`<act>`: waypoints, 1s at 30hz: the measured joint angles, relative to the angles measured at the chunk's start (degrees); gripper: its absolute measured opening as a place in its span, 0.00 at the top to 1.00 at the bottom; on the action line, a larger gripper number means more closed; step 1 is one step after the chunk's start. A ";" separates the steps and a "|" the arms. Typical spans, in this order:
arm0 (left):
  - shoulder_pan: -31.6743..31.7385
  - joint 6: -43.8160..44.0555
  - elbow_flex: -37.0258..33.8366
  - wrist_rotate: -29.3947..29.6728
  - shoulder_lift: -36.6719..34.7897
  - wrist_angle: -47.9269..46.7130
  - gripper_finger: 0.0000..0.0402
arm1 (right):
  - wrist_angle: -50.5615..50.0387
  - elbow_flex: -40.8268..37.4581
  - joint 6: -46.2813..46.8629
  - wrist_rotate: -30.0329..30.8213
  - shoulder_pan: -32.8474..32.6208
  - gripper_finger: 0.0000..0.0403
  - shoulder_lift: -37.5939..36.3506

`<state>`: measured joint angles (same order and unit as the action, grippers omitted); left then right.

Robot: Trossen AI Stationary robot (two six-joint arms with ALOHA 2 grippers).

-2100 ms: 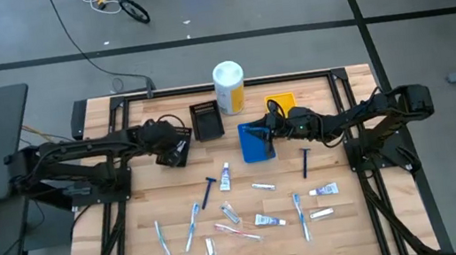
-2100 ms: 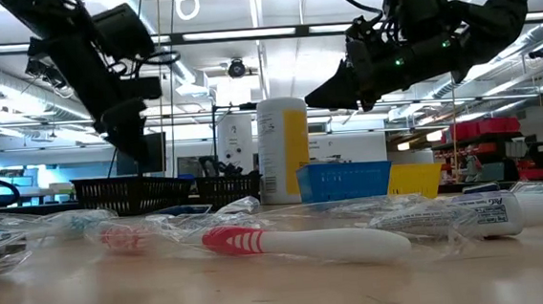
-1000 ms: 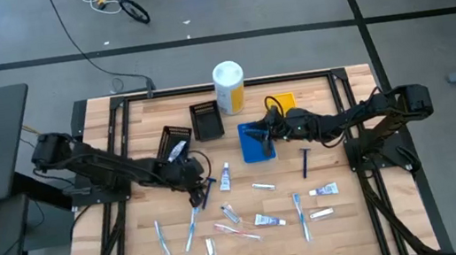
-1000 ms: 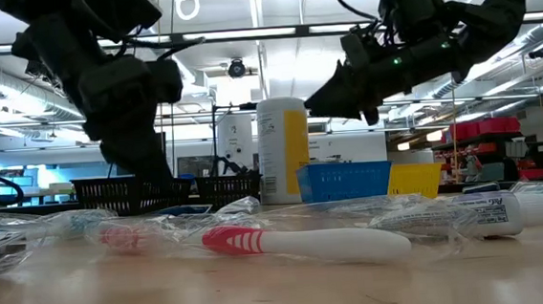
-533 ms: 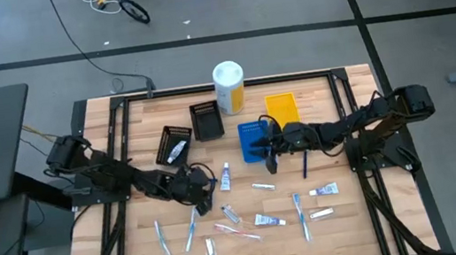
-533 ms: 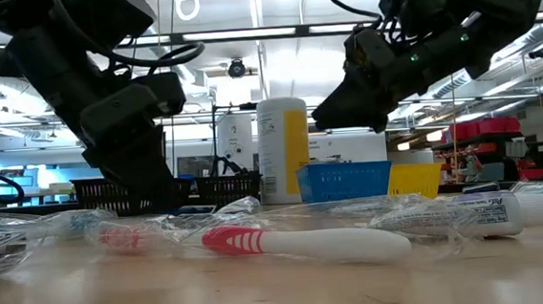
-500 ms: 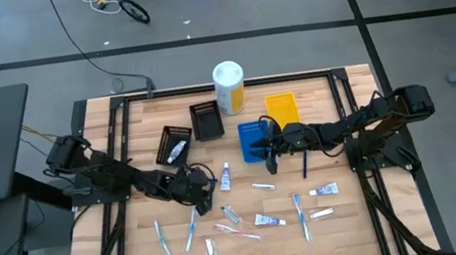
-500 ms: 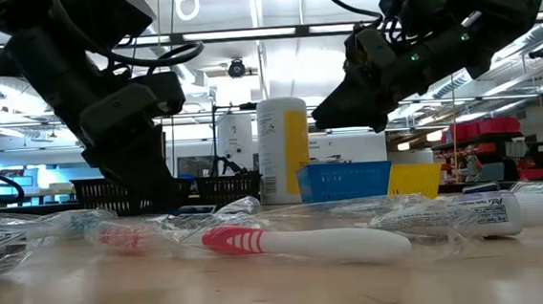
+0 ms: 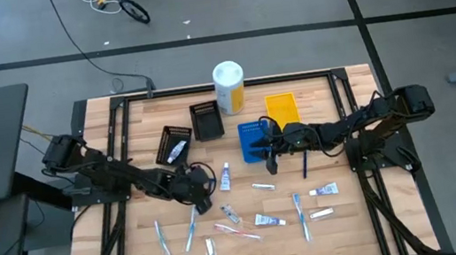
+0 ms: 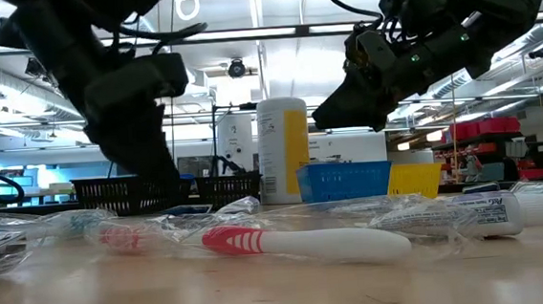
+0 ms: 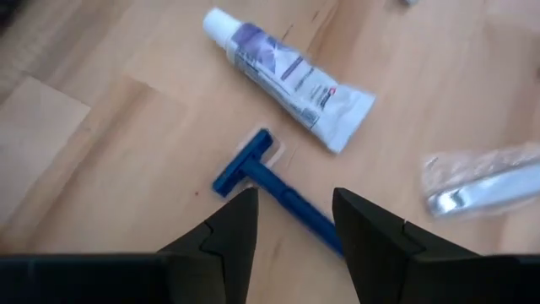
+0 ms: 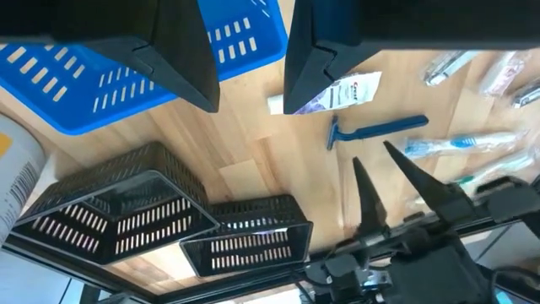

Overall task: Pick & Place Travel size toiletries
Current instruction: Put the blue razor into the right black bin

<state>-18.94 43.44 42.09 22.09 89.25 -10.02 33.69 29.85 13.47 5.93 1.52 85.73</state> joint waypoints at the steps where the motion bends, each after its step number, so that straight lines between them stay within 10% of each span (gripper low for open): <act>1: 0.00 1.94 0.23 -0.43 0.00 -0.09 0.59 | 0.00 0.00 0.00 0.00 0.00 0.64 0.00; 30: -2.05 10.98 0.06 4.26 4.66 -2.93 0.68 | 0.85 0.00 0.00 -0.01 0.00 0.64 0.04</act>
<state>-20.99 54.41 42.15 26.35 93.91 -12.95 34.54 29.85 13.47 5.92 1.52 85.78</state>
